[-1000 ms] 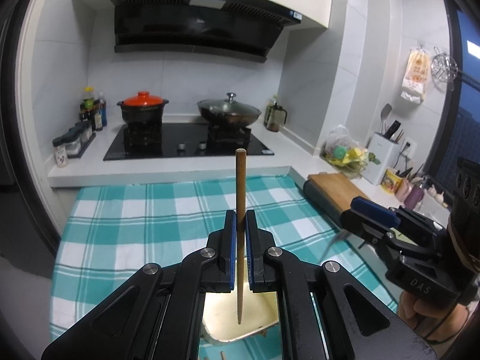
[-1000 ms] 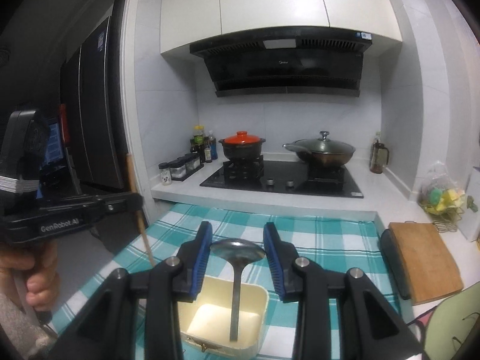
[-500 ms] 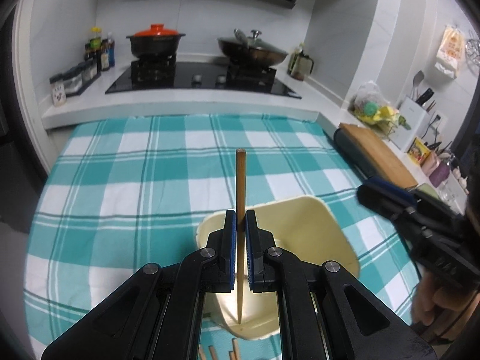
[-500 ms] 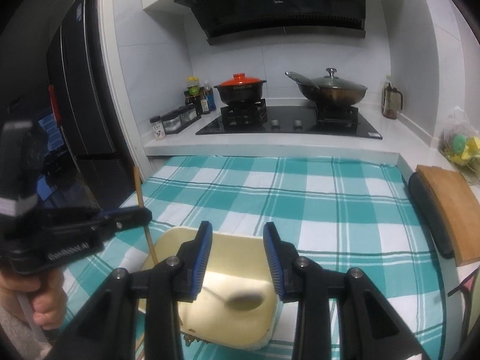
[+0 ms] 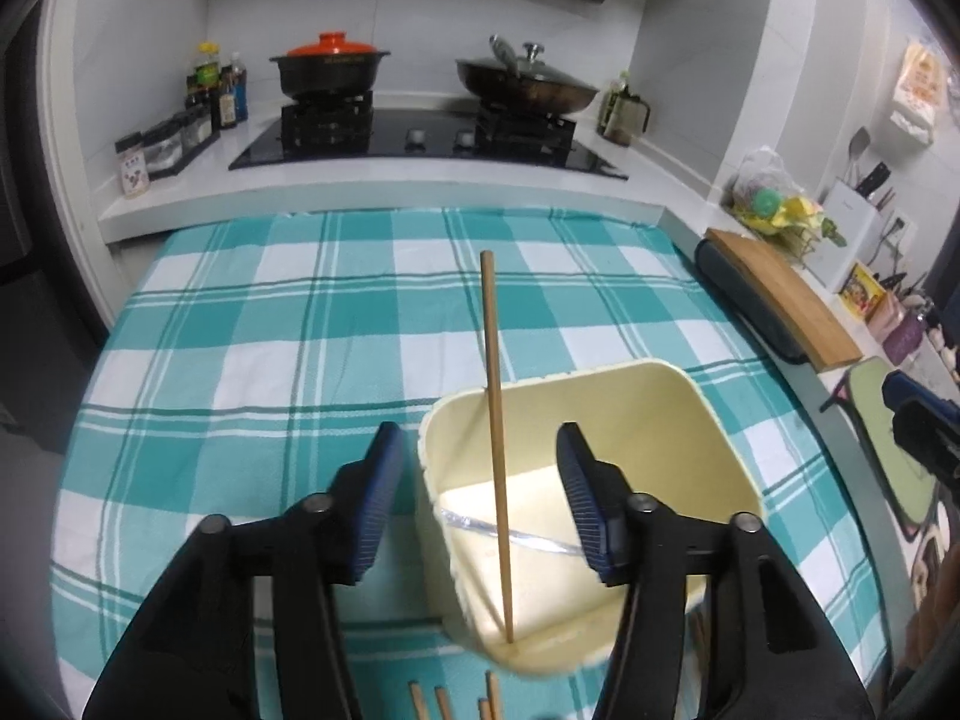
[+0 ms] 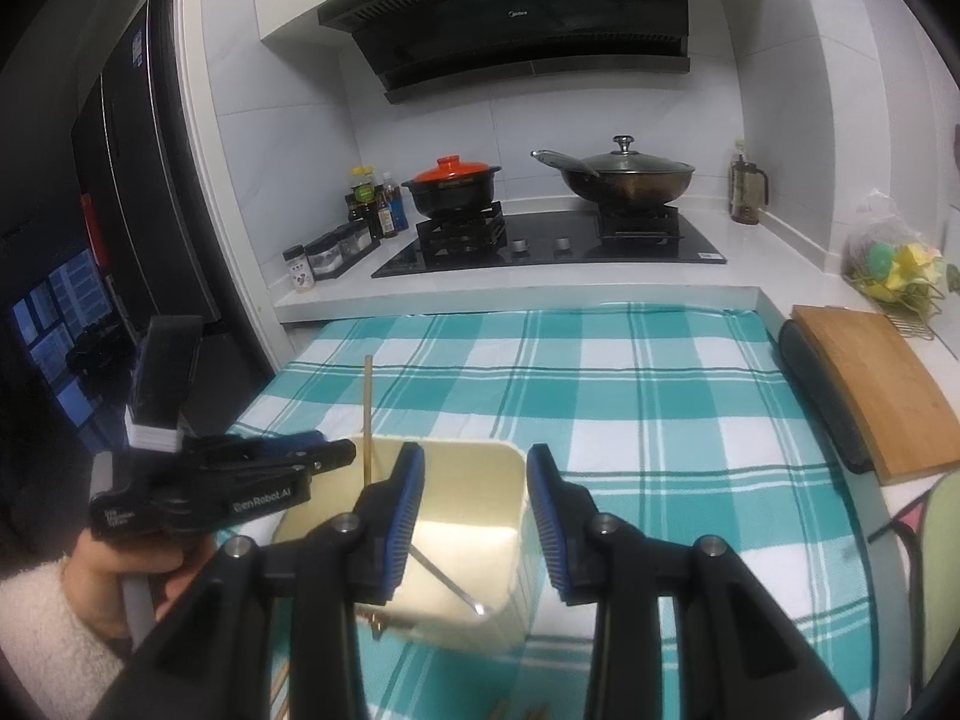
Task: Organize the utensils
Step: 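Withdraw both open tools from the holder back over the table utensils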
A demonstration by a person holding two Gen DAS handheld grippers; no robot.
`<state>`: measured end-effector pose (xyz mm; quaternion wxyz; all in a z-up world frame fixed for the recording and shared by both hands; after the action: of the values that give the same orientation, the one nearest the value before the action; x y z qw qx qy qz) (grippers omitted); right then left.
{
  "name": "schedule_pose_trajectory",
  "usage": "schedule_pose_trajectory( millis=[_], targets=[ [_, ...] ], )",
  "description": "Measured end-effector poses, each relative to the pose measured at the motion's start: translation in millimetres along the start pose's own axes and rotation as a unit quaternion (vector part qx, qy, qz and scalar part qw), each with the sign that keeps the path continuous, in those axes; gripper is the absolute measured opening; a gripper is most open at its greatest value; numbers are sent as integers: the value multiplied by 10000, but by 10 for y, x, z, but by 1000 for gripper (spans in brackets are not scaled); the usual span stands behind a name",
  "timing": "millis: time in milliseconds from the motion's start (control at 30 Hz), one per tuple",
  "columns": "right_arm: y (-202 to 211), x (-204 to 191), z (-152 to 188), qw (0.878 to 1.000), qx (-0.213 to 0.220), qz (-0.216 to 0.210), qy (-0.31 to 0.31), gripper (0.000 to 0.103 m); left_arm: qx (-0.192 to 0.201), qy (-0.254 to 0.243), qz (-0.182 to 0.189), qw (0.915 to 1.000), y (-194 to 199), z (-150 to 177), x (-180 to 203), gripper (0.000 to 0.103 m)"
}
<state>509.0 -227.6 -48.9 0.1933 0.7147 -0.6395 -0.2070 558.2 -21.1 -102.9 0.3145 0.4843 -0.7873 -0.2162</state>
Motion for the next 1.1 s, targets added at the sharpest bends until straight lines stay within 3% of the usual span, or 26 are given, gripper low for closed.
schedule_pose_trajectory(
  millis=[67,200,333,433,600,700,900,1100],
  targets=[
    [183,61,85,10000,16,82,-22,63,57,-166,17,9998,292,109,57,67],
    [584,260,410,9996,30,297,-33,65,236,-436,-184,9986,991,561,134,98],
    [861,471,962,9977,-161,650,-94,66,472,-527,-518,9961,1532,1275,161,100],
    [990,573,1594,9938,-507,926,-357,66,414,-386,-930,9941,1746,1881,123,100],
    [1015,474,2625,9852,-1189,1226,-151,66,54,517,-954,9941,1772,2737,-28,100],
    [1037,426,3005,9812,-1477,1245,-60,66,-149,941,-900,9914,1663,3053,-123,99],
    [1037,535,3112,9751,-1526,1603,-135,66,-281,1085,-1147,9871,1497,3202,-249,100],
    [1001,505,3037,9783,-1503,1350,-466,66,-522,1112,-1197,9852,1395,3279,-272,100]
  ],
)
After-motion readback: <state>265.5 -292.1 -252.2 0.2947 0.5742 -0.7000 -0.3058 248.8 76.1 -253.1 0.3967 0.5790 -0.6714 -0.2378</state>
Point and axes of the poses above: each gripper's, at about its wrist camera, not at the fingertips, and y roughly against the way its jaws point, x to its right, z to its underside, the point moved 4 cm from there along -y, roughly the way its jaws point, and after that the axes turned 11 degrees about z, right-handed, at the moved point
